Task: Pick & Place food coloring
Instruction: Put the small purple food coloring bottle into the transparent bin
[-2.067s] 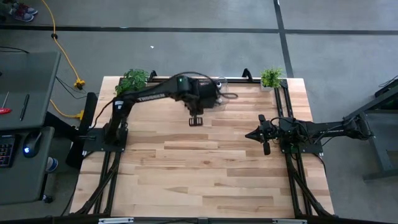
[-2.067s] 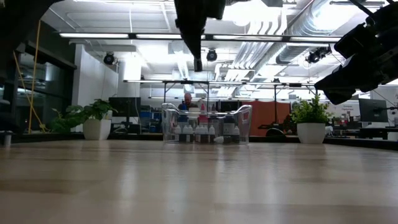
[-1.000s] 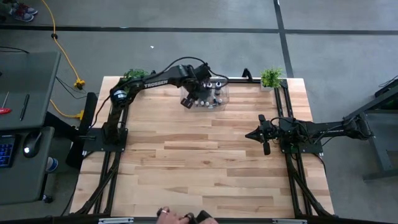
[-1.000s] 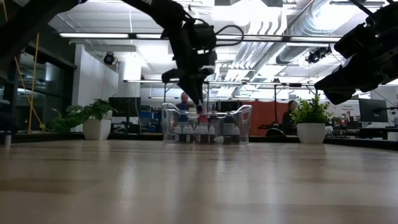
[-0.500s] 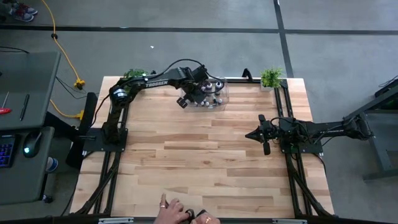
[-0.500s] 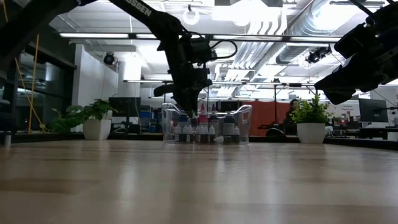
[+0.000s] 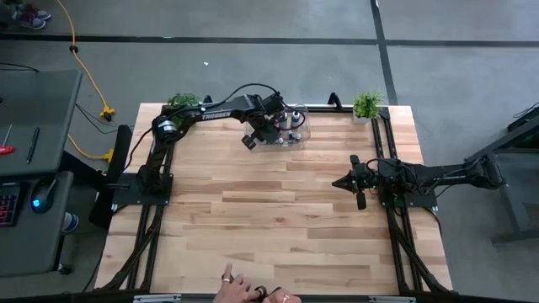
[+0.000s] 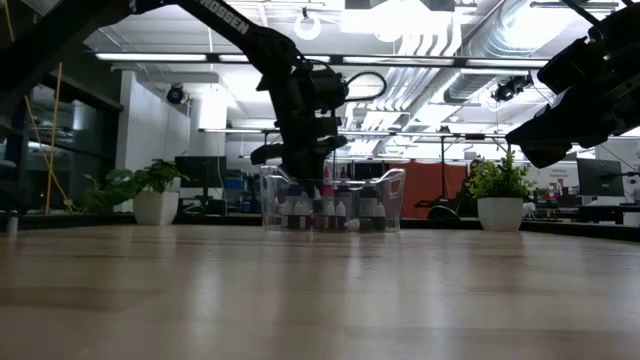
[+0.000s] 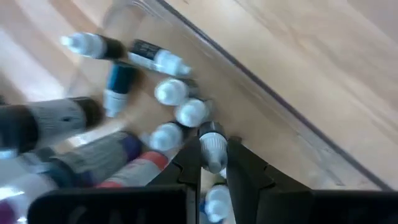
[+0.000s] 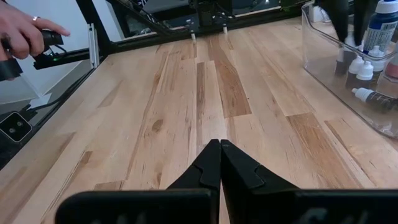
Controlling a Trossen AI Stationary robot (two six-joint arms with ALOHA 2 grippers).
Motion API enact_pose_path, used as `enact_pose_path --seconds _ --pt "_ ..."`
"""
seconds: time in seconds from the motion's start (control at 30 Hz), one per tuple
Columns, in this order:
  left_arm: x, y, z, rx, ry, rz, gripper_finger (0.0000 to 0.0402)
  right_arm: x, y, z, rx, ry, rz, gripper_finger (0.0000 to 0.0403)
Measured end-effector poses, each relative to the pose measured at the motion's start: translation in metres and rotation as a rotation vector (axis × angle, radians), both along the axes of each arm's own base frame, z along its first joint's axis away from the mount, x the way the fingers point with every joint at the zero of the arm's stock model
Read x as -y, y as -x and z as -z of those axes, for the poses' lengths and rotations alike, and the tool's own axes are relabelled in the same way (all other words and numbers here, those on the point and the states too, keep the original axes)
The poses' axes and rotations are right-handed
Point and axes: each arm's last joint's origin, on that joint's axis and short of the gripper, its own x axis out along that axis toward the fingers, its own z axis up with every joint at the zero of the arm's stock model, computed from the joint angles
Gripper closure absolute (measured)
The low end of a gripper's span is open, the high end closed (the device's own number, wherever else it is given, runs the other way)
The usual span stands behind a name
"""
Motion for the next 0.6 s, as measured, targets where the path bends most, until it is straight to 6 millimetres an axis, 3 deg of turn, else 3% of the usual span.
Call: enact_pose_path --seconds 0.6 --pt "-0.0009 -0.0016 0.0059 -0.004 0.024 -0.031 0.0359 0.0 0.0 0.0 0.0 0.0 0.0 0.0402"
